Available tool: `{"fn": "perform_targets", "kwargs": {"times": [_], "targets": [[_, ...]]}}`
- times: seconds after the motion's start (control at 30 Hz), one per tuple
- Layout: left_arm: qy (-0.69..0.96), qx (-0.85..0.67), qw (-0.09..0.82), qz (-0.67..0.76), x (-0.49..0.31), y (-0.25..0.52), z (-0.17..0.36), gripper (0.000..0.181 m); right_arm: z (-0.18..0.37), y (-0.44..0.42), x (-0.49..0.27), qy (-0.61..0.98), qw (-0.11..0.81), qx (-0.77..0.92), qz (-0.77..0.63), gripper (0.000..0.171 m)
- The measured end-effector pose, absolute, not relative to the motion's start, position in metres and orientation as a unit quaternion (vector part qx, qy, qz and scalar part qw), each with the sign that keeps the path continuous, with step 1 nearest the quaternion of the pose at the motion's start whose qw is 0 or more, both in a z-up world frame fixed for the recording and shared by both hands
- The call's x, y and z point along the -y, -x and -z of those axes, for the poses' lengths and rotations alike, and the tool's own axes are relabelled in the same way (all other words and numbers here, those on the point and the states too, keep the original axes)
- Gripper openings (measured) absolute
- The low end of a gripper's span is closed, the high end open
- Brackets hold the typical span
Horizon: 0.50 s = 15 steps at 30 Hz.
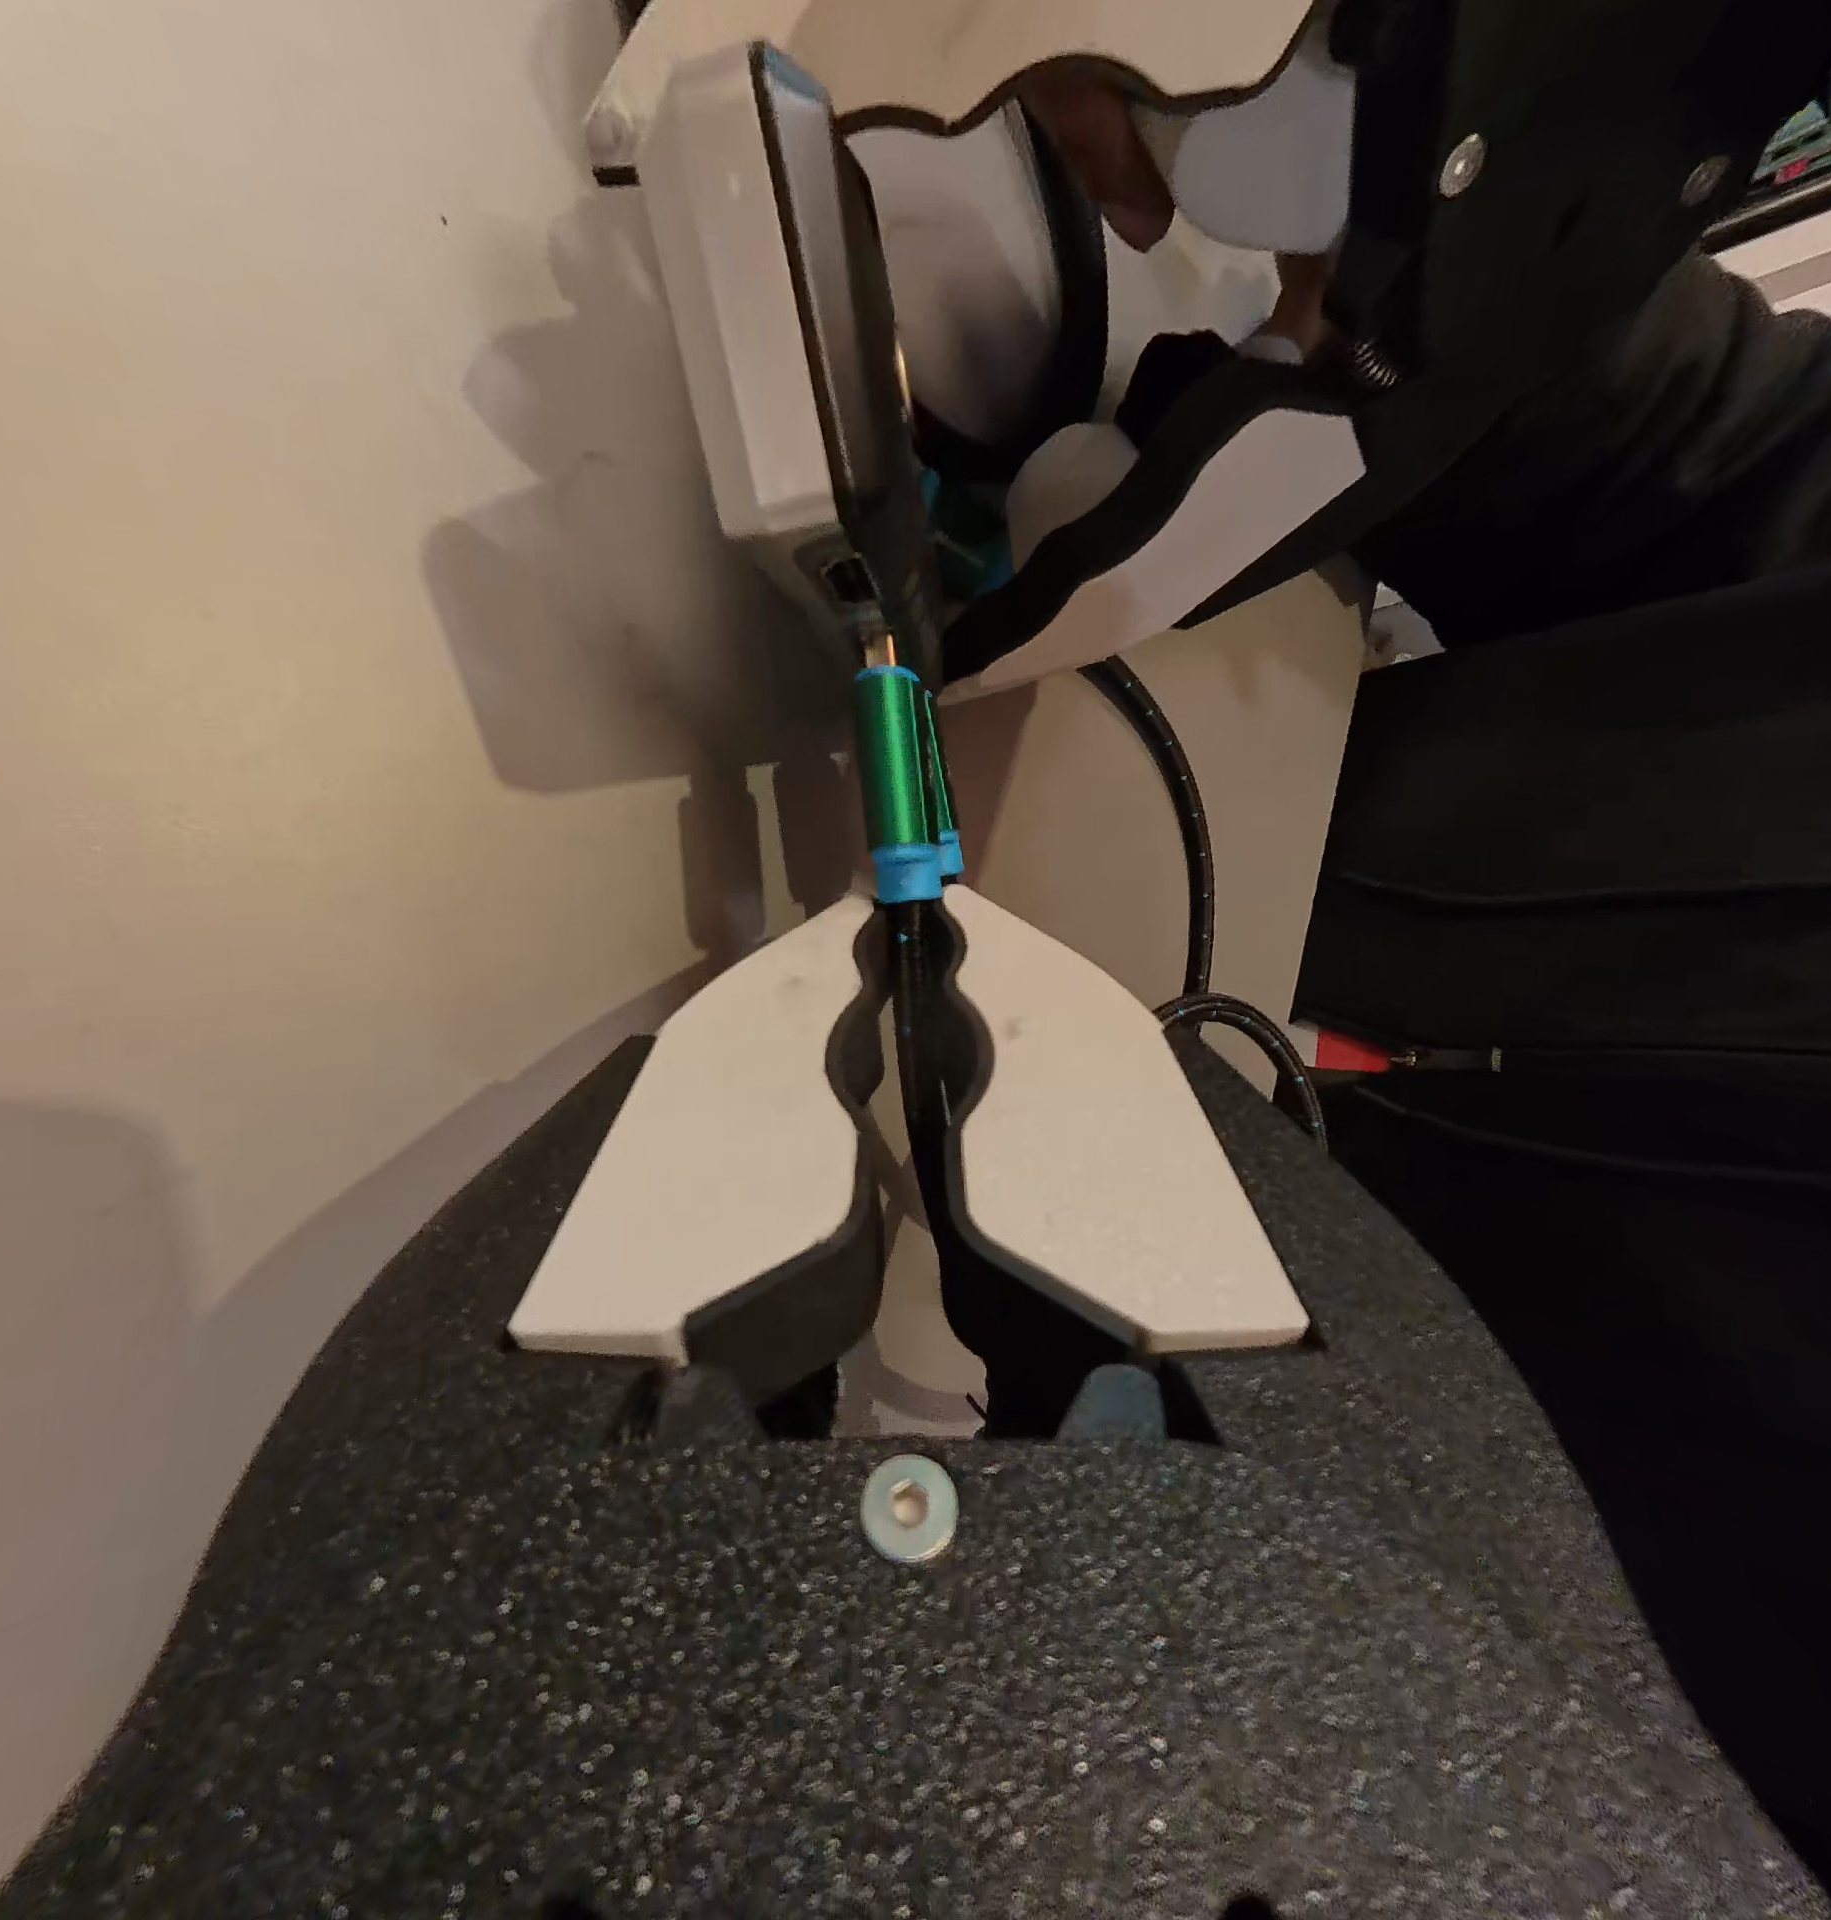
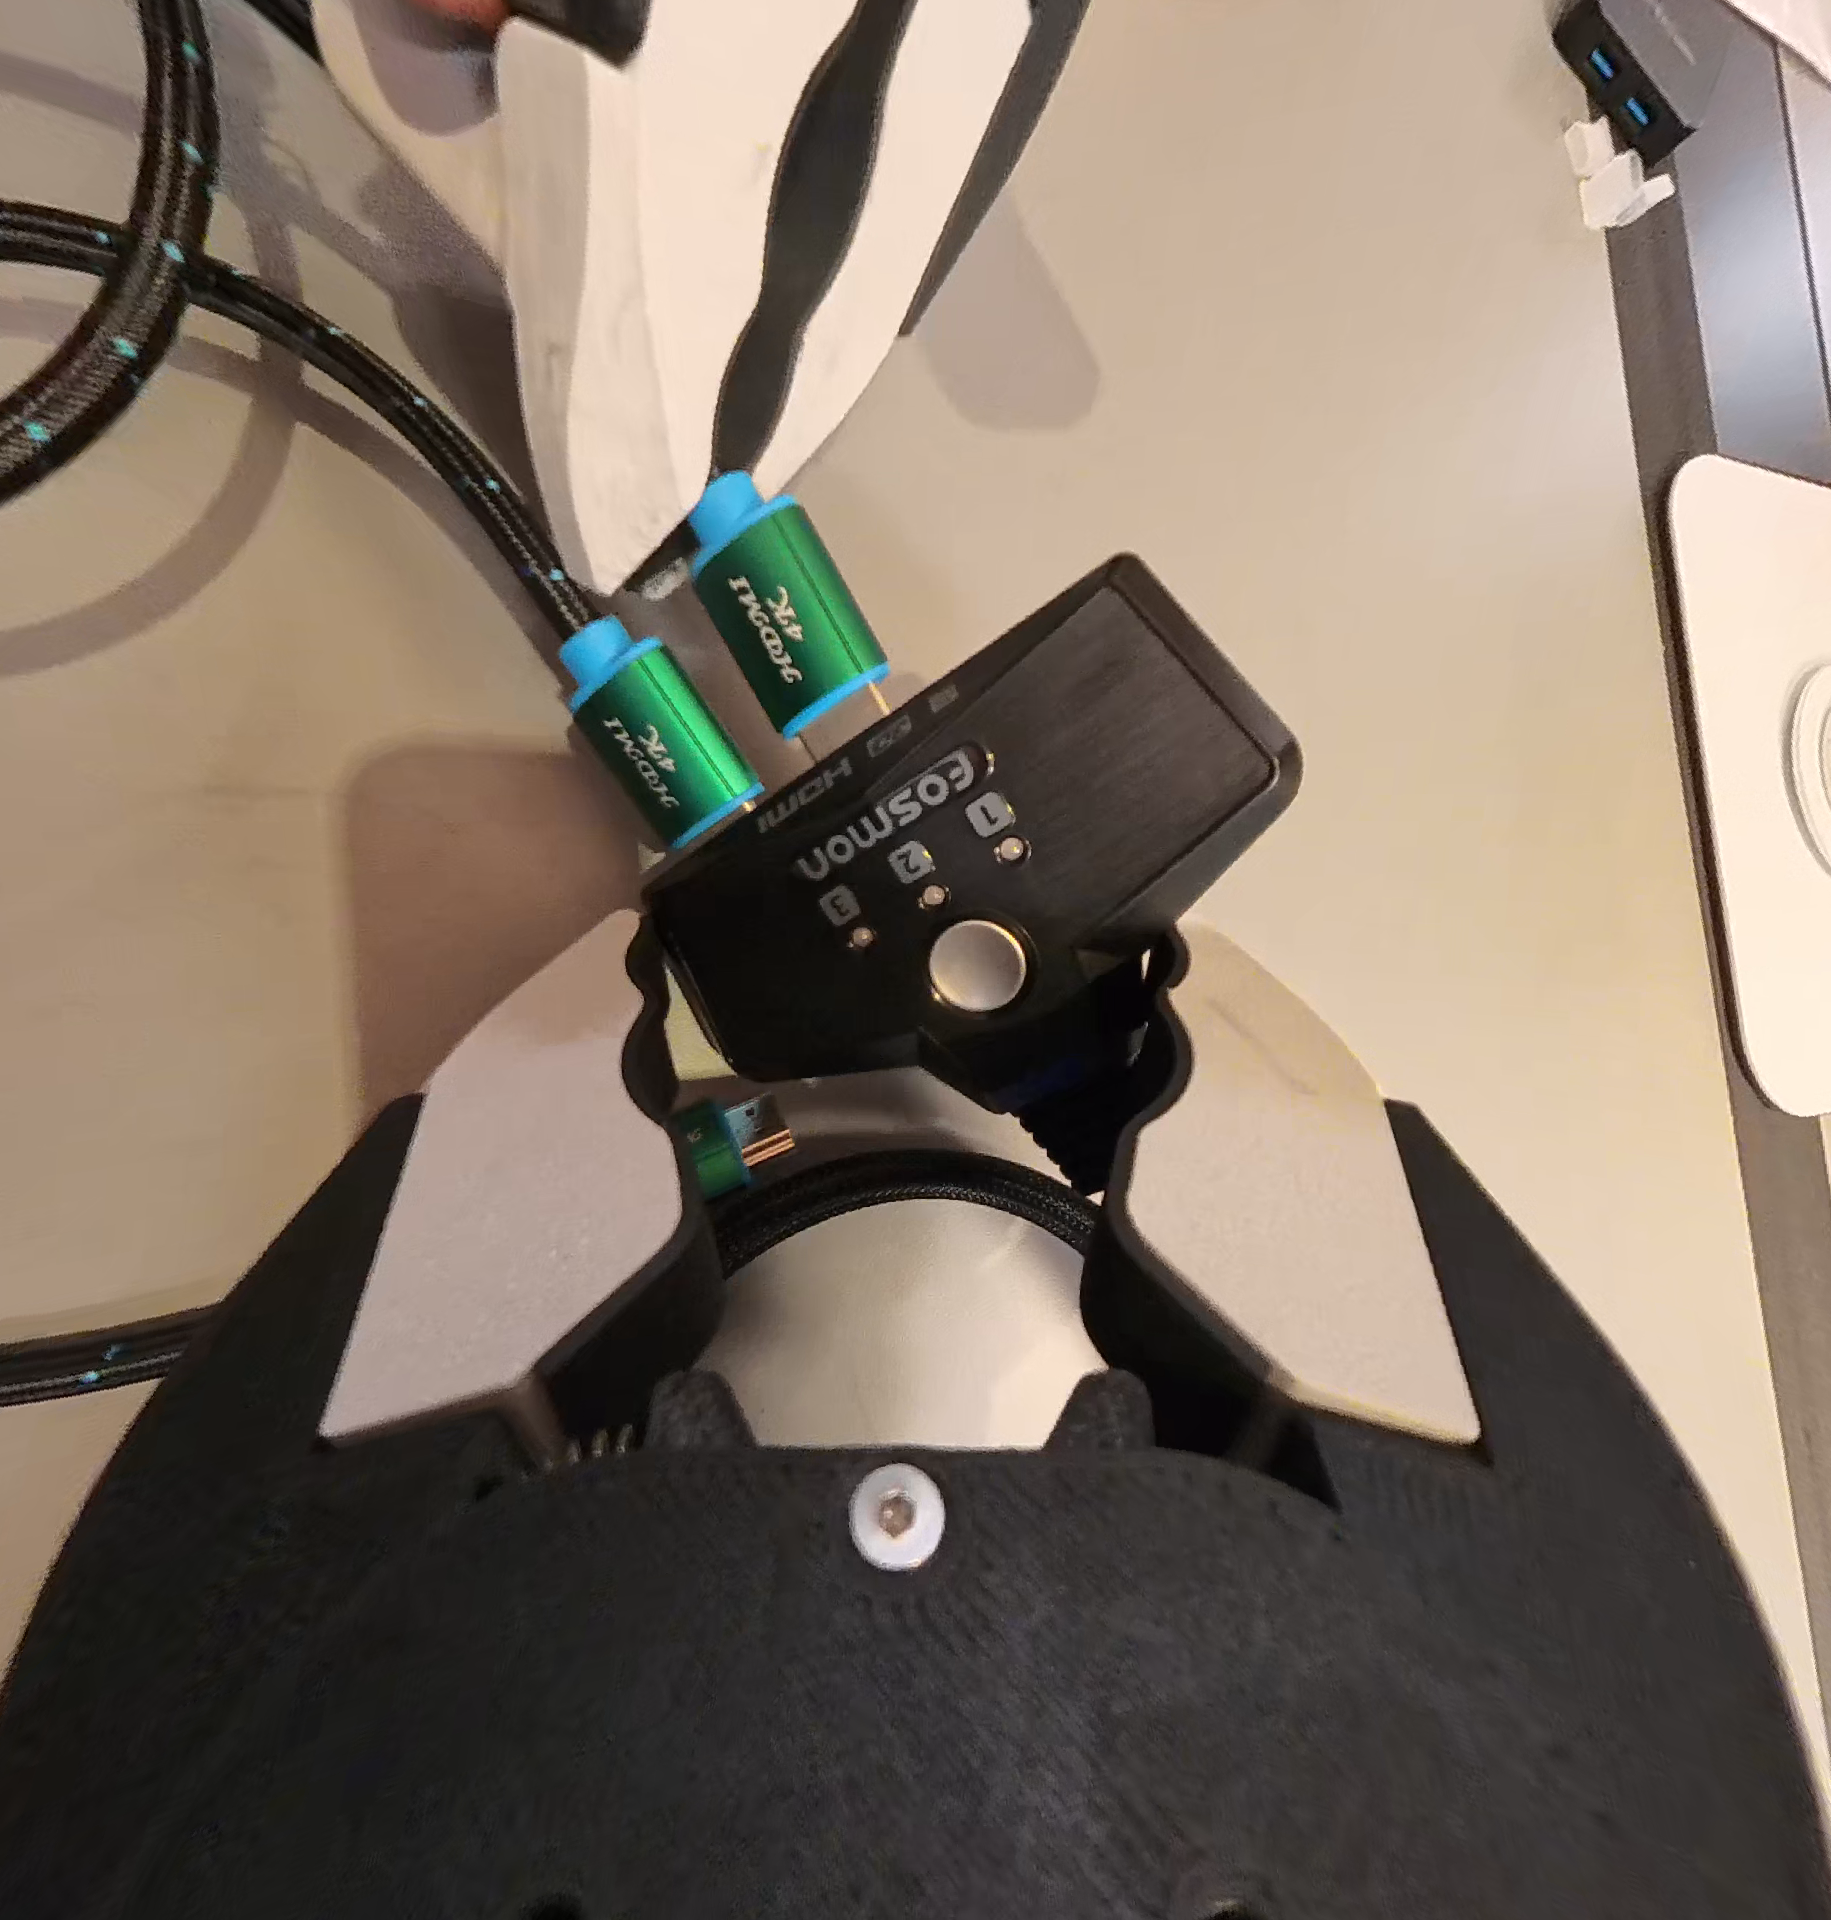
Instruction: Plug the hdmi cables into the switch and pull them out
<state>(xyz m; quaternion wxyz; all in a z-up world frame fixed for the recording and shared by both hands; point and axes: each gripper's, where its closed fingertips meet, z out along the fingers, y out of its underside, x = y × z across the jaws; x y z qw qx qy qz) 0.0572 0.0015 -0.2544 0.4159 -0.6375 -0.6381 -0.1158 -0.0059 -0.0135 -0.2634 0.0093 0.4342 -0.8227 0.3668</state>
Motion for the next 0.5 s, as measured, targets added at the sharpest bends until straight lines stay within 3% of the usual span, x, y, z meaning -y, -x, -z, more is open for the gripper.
{"fn": "perform_targets", "kwargs": {"times": [0.5], "targets": [[0.638,0.65,0.409,0.058,0.007,-0.041,0.252,0.006,0.264,0.016,0.021,-0.393,0.0,0.839,-0.377,0.09]]}}
